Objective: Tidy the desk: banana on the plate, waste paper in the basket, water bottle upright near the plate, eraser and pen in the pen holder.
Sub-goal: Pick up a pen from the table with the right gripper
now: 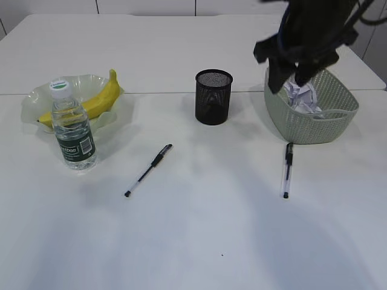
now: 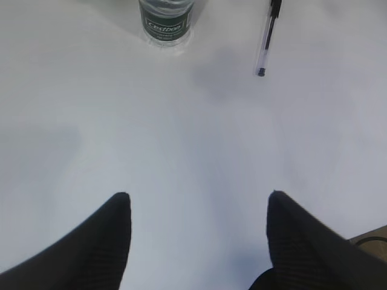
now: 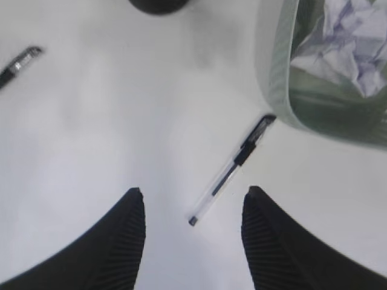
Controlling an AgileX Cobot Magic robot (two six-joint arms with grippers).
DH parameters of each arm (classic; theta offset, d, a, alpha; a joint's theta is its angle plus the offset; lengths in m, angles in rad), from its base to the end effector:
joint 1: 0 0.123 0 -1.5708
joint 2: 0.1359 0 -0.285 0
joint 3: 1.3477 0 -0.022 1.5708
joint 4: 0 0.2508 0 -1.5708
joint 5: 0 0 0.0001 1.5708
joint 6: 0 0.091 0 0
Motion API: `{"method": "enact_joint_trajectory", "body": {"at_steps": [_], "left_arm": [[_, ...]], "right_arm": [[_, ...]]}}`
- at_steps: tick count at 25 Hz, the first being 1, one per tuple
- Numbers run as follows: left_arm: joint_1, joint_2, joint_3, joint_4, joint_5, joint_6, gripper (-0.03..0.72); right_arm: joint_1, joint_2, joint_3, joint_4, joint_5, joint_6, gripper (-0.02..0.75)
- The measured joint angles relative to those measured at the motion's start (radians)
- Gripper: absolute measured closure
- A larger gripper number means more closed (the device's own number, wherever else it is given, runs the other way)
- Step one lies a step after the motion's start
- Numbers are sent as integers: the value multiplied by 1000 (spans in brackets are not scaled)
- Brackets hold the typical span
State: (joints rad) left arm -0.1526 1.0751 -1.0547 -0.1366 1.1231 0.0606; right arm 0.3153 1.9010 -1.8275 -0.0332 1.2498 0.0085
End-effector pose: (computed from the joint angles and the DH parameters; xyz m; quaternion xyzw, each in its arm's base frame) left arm 0.1891 -0.0404 0.3499 0.0898 0.9607 -0.0786 0.2505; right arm 0.3891 0.1239 0.3171 -0.1532 0.9739 0.0107 0.1670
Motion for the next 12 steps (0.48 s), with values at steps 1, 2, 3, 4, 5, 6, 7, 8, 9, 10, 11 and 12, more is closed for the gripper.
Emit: {"method": "enact_joint_trajectory", "body": {"at_steps": [1, 2, 3, 4, 5, 6, 7, 8, 9, 10, 11, 12], "left_arm": [[0, 0, 0, 0, 0, 0, 183], [0, 0, 0, 0, 0, 0, 183], [0, 0, 0, 0, 0, 0, 183], [0, 0, 0, 0, 2, 0, 183], [0, 0, 0, 0, 5, 0, 183], [0, 0, 0, 0, 6, 0, 183], [0, 0, 0, 0, 8, 0, 183], [0, 0, 0, 0, 9, 0, 183], [0, 0, 0, 0, 9, 0, 183], [0, 0, 0, 0, 9, 0, 183], [0, 0, 0, 0, 11, 0, 183], [0, 0, 0, 0, 11, 0, 183]], "right_arm": [[0, 0, 44, 0, 0, 0, 352], [0, 0, 81, 0, -2, 0, 352], [0, 0, 128, 0, -4, 0, 351], [0, 0, 174, 0, -8, 0, 351], [0, 0, 218, 0, -19, 0, 351], [0, 0, 253, 0, -38, 0, 351], [0, 0, 292, 0, -56, 0, 351], [0, 0, 327, 0, -80, 0, 351], [0, 0, 358, 0, -102, 0, 351], [-3, 0, 382, 0, -120, 0, 351], [-10, 0, 408, 9, -140, 2, 351], [-19, 0, 434, 27, -163, 7, 351]]}}
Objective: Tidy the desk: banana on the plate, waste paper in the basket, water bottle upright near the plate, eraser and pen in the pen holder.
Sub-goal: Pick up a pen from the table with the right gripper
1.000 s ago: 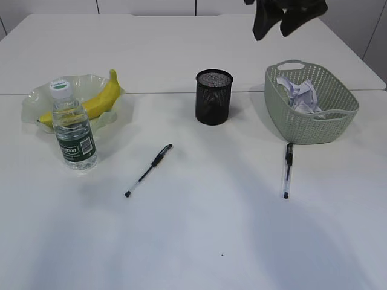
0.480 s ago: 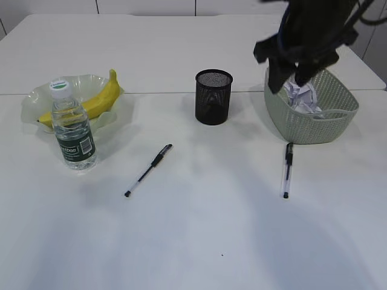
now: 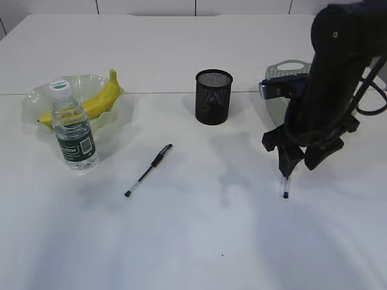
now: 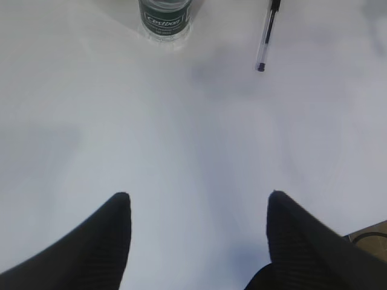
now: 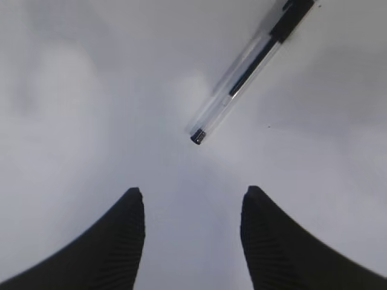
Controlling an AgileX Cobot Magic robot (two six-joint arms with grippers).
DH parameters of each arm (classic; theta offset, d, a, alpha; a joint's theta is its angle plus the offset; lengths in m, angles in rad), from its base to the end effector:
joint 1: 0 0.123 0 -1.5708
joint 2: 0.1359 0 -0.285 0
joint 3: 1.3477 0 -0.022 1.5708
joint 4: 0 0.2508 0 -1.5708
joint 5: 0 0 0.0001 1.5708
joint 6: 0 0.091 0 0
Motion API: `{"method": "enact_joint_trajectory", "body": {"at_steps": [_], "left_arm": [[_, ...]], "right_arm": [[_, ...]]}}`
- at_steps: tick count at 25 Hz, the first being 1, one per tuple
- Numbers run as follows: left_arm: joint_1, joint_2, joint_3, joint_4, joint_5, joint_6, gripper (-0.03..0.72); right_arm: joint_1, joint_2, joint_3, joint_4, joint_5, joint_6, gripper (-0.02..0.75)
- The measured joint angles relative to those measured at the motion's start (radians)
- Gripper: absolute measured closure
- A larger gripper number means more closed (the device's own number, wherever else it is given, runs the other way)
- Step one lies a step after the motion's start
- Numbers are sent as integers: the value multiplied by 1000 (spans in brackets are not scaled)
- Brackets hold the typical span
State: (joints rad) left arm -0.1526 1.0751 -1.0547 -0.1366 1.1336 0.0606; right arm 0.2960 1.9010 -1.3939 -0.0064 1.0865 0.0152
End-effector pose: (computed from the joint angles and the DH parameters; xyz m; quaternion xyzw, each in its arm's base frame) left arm 0.1883 -0.0403 0.3495 0.0903 0.9620 -0.0785 0.2454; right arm 0.3558 0.1080 0.2046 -0.1413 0.9894 0.0021 0.0322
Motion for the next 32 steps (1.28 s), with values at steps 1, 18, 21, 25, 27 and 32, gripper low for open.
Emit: {"method": "enact_joint_trajectory", "body": {"at_steps": [1, 18, 21, 25, 27, 32], "left_arm": [[0, 0, 0, 0, 0, 0, 183], [0, 0, 0, -6, 13, 0, 183], [0, 0, 0, -6, 13, 0, 183], [0, 0, 0, -6, 9, 0, 183], [0, 0, 0, -6, 1, 0, 183], [0, 0, 0, -6, -1, 0, 183]], "right_arm": [[-13, 0, 21, 22, -23, 3, 351], [-110, 0, 7, 194, -285, 20, 351], [-106, 0, -13, 195, -306, 20, 351], [-106, 0, -20, 192, -288, 61, 351], [-106, 15, -21, 173, -259, 127, 351], [-99, 92, -23, 83, -181, 286, 351]]}}
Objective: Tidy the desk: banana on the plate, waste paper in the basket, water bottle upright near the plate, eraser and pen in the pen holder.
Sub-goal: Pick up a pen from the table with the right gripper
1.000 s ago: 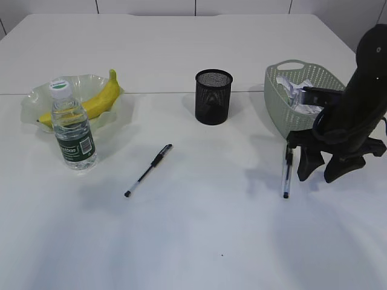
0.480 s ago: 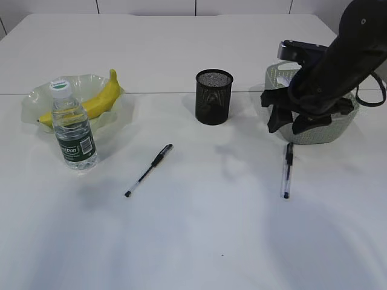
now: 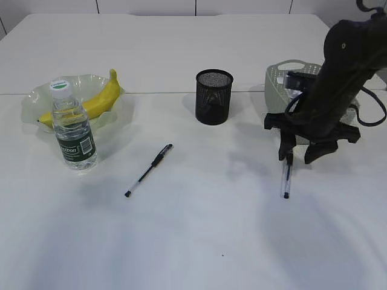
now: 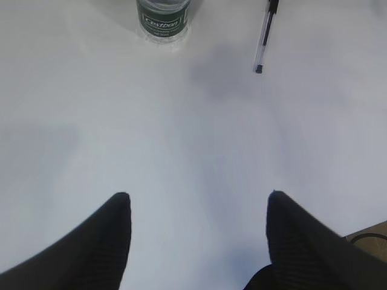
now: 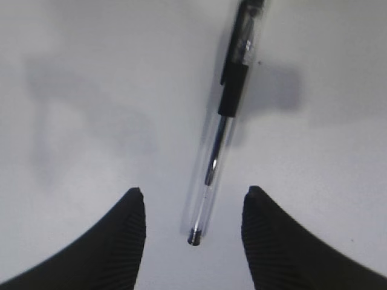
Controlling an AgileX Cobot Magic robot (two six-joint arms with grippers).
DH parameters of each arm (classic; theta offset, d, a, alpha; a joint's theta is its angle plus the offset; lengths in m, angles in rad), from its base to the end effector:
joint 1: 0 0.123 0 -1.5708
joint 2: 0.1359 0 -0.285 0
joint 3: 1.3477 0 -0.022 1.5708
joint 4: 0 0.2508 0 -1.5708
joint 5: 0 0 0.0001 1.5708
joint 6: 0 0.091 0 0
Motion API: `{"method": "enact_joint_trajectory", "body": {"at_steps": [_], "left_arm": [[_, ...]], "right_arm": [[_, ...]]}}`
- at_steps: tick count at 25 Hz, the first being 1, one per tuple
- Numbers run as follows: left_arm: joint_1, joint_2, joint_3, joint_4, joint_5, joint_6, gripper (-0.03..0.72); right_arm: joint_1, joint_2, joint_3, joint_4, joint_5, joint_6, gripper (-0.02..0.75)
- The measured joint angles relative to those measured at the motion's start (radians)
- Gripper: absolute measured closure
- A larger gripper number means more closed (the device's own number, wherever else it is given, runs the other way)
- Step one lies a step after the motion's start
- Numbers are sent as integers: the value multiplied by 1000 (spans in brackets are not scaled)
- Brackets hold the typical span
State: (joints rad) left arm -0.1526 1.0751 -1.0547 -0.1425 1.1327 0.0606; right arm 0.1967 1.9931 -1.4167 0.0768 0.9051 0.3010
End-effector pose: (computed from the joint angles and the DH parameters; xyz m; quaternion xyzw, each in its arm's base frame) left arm 0.1883 -0.0408 0.3496 0.0897 0.9618 -0.0814 0.2457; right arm 0.3899 0.0833 0.1769 0.0728 0.9929 0.0529 0.0774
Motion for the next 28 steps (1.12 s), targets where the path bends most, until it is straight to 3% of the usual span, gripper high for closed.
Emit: {"method": "enact_joint_trajectory", "body": {"at_steps": [10, 28], "left_arm": [[0, 0, 0, 0, -15, 0, 183], [0, 0, 0, 6, -23, 0, 183]], "right_arm": [[17, 85, -134, -128, 79, 106, 363], [21, 204, -223, -104, 139, 128, 375]]}}
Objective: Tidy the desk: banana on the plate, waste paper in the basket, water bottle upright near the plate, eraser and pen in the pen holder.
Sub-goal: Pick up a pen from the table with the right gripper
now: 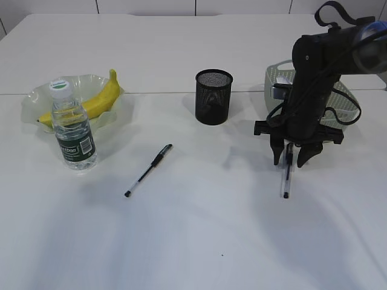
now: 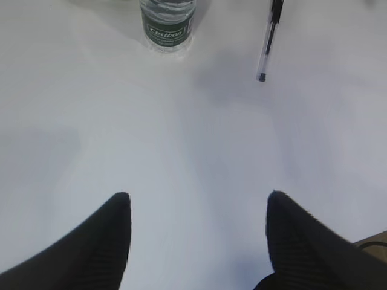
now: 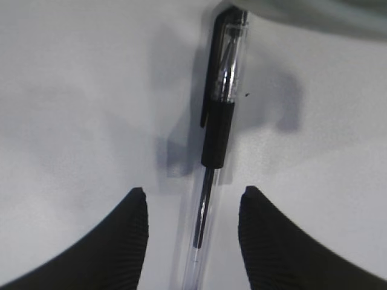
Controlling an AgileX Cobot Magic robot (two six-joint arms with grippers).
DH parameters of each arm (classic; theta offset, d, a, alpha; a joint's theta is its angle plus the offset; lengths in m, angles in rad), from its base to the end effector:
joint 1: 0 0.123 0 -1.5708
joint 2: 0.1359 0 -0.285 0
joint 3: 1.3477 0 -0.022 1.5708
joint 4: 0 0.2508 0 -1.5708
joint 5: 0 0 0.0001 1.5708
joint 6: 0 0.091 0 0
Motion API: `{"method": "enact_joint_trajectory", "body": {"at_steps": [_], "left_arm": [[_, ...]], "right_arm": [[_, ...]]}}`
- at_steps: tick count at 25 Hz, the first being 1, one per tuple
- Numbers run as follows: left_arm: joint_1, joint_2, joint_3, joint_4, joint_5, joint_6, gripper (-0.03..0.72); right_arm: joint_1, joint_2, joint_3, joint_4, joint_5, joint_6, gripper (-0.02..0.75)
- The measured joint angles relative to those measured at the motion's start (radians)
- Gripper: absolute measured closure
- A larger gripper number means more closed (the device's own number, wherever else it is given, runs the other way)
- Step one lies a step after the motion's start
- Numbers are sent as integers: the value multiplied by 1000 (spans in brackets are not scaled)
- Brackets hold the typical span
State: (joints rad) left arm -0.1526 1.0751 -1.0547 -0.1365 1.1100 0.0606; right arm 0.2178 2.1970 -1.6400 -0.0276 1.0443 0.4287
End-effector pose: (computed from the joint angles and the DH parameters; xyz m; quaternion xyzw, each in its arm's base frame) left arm 0.1902 -0.0405 0.3505 0.0892 0.9591 -0.0788 0.2568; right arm 0.4256 0.0920 0.1444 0.0986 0.9946 -0.0025 0.0307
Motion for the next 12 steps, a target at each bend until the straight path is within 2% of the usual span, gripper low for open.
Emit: {"method": "enact_joint_trajectory", "body": {"at_steps": [12], "left_arm": [[0, 0, 0, 2, 0, 0, 183]], "right_arm": [[-42, 4, 4, 54, 0, -30, 442]]}}
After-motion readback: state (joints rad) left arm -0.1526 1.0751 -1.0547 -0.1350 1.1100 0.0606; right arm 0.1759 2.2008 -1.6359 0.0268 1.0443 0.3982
